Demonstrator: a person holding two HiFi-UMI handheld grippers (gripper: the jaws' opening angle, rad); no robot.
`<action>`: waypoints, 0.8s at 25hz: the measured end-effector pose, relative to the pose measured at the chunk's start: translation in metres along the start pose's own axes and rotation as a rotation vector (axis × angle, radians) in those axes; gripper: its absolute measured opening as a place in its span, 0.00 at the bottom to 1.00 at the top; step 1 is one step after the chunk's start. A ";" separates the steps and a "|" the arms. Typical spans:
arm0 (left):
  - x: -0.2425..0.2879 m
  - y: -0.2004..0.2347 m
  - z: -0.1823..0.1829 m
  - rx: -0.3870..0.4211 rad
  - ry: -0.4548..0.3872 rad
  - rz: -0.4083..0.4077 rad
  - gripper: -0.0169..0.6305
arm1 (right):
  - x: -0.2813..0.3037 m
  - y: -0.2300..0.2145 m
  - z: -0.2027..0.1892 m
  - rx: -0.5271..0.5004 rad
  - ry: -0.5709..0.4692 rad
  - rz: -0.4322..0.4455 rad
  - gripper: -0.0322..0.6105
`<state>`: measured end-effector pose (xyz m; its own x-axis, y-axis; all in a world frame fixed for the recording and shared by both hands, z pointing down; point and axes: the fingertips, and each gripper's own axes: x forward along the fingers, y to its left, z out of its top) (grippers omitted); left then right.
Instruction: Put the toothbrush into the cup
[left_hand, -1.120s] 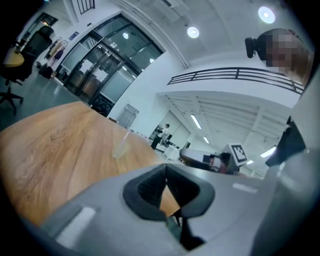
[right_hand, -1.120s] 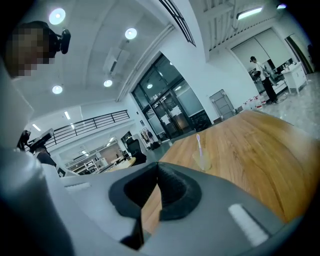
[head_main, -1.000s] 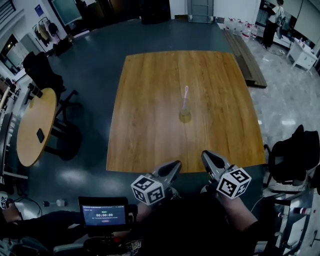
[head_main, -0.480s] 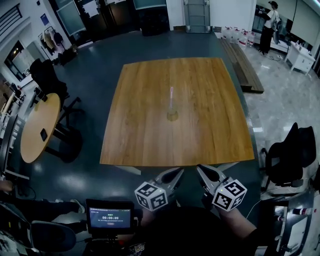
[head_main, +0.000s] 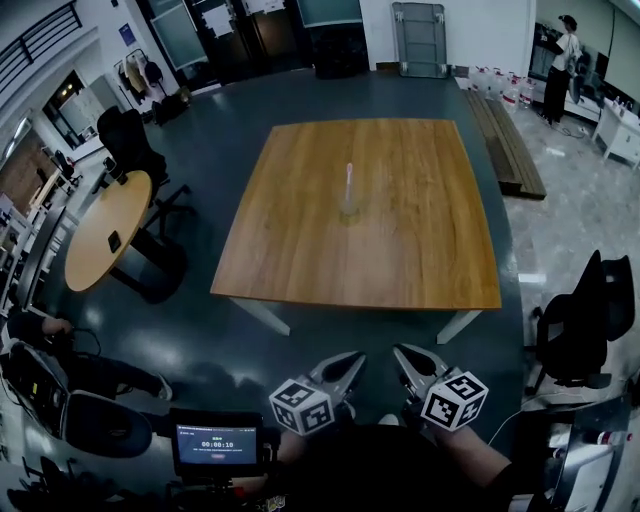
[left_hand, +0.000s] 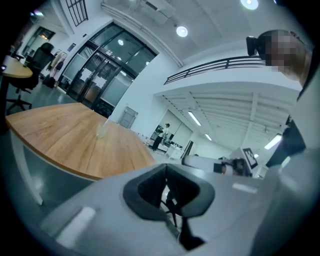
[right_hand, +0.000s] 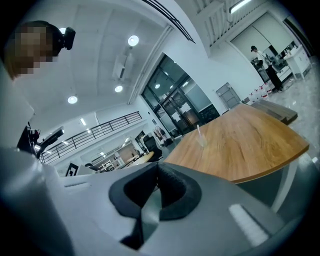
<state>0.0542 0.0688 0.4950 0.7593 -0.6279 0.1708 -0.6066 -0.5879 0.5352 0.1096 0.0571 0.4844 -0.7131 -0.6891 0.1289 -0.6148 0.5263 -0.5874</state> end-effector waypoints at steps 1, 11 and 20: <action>-0.004 -0.002 -0.001 0.000 -0.003 0.008 0.03 | -0.001 0.003 -0.002 0.003 0.003 0.008 0.06; -0.028 0.000 0.009 0.026 -0.014 0.004 0.03 | 0.010 0.032 -0.001 -0.009 -0.022 0.023 0.06; -0.050 0.020 0.022 0.037 -0.014 -0.036 0.03 | 0.035 0.057 -0.014 -0.015 -0.033 -0.001 0.06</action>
<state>-0.0010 0.0776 0.4791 0.7776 -0.6129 0.1407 -0.5876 -0.6285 0.5096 0.0450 0.0700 0.4661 -0.7011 -0.7055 0.1035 -0.6209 0.5326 -0.5752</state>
